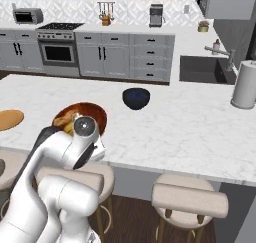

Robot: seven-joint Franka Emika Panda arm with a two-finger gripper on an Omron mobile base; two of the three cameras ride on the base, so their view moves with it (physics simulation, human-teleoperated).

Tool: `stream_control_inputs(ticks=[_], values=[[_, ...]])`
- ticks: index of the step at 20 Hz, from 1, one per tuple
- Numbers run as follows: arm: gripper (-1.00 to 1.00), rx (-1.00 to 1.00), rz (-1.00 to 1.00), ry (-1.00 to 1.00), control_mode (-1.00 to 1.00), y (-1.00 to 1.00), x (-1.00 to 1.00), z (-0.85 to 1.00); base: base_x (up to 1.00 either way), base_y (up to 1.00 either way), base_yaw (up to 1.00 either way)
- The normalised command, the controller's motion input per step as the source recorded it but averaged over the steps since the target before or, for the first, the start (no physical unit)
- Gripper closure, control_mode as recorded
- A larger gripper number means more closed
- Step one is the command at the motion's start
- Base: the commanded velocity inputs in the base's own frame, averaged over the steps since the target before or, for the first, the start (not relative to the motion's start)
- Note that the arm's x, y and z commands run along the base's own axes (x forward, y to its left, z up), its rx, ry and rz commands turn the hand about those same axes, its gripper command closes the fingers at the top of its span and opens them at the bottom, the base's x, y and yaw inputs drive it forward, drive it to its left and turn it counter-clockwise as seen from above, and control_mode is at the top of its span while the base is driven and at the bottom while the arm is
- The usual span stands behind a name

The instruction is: Pick the chicken drumstick and squash from their plates and place them in the bowl. Then put the bowl in the fridge.

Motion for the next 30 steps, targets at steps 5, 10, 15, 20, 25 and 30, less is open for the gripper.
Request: stream_control_inputs(ticks=[5, 10, 15, 20, 25, 30], values=[[1.0, 0.0, 0.01, 0.14, -1.0, 0.51, -0.14, 0.0, 0.0, 0.0, 0.0], [1.0, 0.0, 0.0, 0.12, -1.0, 0.1, -0.4, 0.0, 0.0, 0.0, 0.0], [1.0, 0.0, 0.0, -0.05, -1.0, -0.06, -0.5, -0.15, 0.0, 0.0, 0.0], [1.0, 0.0, 0.0, -0.1, -1.0, -0.07, -0.41, -0.25, 0.0, 0.0, 0.0], [1.0, 0.01, -0.02, -0.09, -1.0, -0.19, -0.33, -0.22, 0.0, 0.0, 0.0], [1.0, 0.05, -0.06, -0.15, -1.0, -0.12, -0.2, -0.12, 0.0, 0.0, 0.0]])
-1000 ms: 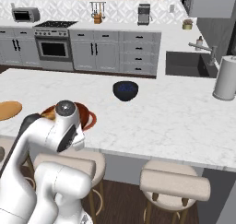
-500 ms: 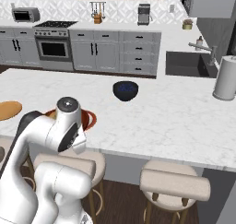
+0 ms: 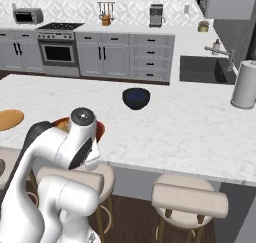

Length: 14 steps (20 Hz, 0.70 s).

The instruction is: Pick the chicken drumstick and squash from their plates and place them in the bowl. Then put the bowl in the fridge.

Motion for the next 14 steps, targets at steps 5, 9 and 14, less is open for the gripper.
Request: stream_control_inputs(ticks=[5, 9, 14], values=[[1.0, 0.01, -0.02, -0.03, -1.0, -0.03, -0.07, -0.02, 0.0, 0.0, 0.0], [1.0, 0.0, 0.0, 0.0, -1.0, 0.0, 0.0, 0.0, 0.0, 0.0, 0.0], [1.0, 0.0, 0.0, 0.0, 1.0, 0.0, 0.0, 0.0, -0.16, 0.0, 0.0]])
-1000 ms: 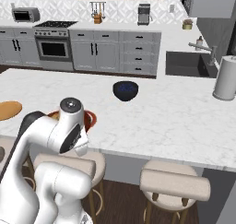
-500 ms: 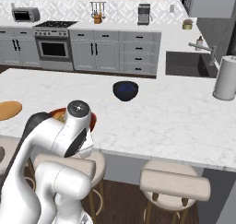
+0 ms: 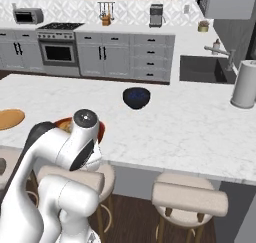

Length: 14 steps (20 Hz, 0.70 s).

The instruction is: Pick the chicken drumstick and squash from their plates and place them in the bowl. Then put the bowl in the fridge.

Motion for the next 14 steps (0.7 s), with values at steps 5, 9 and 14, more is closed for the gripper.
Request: stream_control_inputs(ticks=[5, 9, 14], values=[[1.0, 0.0, 0.0, 0.0, 1.0, 0.0, 0.0, 0.0, -1.0, 0.0, 0.0], [1.0, 0.0, 0.0, 0.0, 1.0, 0.0, 0.0, 0.0, -0.91, 0.07, 0.0], [1.0, 0.0, 0.0, 0.0, 1.0, 0.0, 0.0, 0.0, -0.14, 0.94, 0.01]])
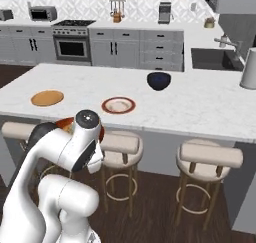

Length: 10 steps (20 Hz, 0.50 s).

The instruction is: Pick the chicken drumstick and squash from their plates and place them in the bowl. Then put the bowl in the fridge.

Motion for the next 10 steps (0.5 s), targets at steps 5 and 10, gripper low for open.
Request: stream_control_inputs(ticks=[5, 10], values=[[1.0, 0.0, 0.0, 0.0, 1.0, 0.0, 0.0, 0.0, 0.0, 1.0, 0.0], [1.0, 0.0, 0.0, 0.0, 1.0, 0.0, 0.0, 0.0, 0.14, 1.0, 0.0]])
